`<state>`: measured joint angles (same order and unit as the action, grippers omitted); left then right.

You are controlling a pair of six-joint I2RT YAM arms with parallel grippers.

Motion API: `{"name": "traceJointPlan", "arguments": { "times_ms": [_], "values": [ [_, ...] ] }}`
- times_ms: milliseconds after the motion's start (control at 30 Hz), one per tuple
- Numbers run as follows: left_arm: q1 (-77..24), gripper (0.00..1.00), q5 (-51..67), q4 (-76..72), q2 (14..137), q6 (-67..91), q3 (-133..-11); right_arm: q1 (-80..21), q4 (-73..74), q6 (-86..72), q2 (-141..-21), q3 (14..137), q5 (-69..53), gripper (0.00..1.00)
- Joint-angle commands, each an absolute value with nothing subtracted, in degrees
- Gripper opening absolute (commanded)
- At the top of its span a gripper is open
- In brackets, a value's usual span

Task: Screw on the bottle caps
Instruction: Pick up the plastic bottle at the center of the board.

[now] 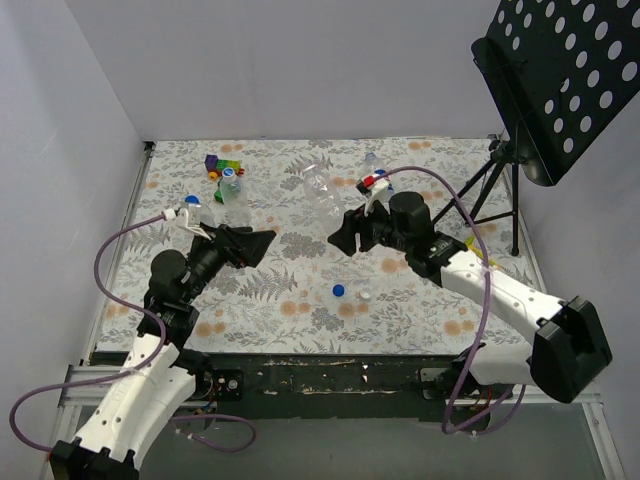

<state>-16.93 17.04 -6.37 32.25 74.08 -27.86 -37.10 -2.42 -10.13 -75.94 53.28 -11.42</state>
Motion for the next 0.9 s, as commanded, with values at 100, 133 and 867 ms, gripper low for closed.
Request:
{"name": "traceJointPlan", "arguments": {
  "times_ms": [100,133,867],
  "values": [
    [-19.2,0.98,25.1,-21.4,38.6,83.1,-28.6,-43.2,-21.2,-22.7,-65.8,43.2,-14.0,0.49],
    [-19.9,0.98,25.3,-22.7,39.1,83.4,-28.7,-43.8,-22.2,-23.7,-65.0,42.2,-14.1,0.49],
    [-40.9,0.98,0.9,-33.1,51.6,79.8,-29.4,-54.9,-34.8,-30.0,-60.3,31.2,-5.7,0.5]
  ]
}}
